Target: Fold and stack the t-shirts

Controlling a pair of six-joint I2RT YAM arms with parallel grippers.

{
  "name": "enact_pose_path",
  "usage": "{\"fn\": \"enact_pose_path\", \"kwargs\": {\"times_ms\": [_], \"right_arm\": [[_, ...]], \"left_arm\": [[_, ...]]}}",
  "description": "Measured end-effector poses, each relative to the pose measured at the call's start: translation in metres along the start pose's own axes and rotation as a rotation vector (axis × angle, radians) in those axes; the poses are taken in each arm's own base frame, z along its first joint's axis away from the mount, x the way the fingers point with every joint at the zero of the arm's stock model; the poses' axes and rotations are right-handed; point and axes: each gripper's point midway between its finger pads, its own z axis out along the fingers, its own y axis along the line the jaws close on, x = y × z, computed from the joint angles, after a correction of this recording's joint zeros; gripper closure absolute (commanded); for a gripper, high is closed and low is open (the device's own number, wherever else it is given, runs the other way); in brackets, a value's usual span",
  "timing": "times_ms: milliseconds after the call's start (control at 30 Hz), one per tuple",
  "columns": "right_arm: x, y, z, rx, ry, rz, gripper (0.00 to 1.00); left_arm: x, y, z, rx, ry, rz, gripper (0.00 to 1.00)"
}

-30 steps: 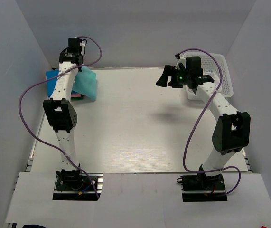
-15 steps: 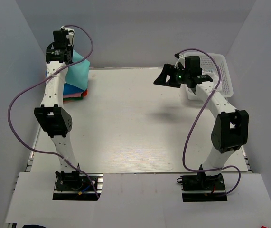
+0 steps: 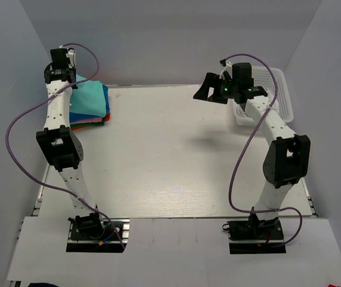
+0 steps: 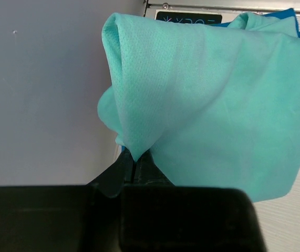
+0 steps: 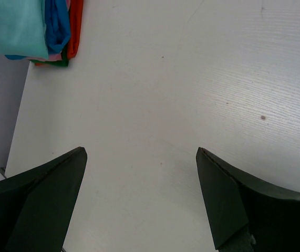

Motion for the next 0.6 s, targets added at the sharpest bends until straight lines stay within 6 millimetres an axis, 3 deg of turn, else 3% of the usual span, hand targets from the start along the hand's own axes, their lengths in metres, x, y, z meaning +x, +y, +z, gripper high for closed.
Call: {"fn": "enact_pose_path", "kwargs": {"times_ms": [300,333,367,400,600], "right_arm": [[-0.007,-0.012,0.008,0.054,0.017,0.0,0.1],[-0.007,-0.013,0.009,0.061,0.019,0.0,0.1],[-0.007,-0.014,0.009,0.068,0.02,-0.001,0.1],[-0.008,-0.015,0.009,0.074,0.02,-0.002,0.1],[-0.018,-0.014,0.008,0.086,0.014,-0.007,0.1]], "left_arm": [[0.016,0.016,0.042,0.016,0.004,-0.043,1.0],[0.02,0.017,0.048,0.015,0.012,-0.044,0.86],[0.025,0.017,0.054,0.014,0.023,-0.045,0.26],[0.029,0.018,0.059,0.013,0.03,-0.038,0.0],[0.039,0.018,0.075,0.002,0.049,-0.071,0.0]]}}
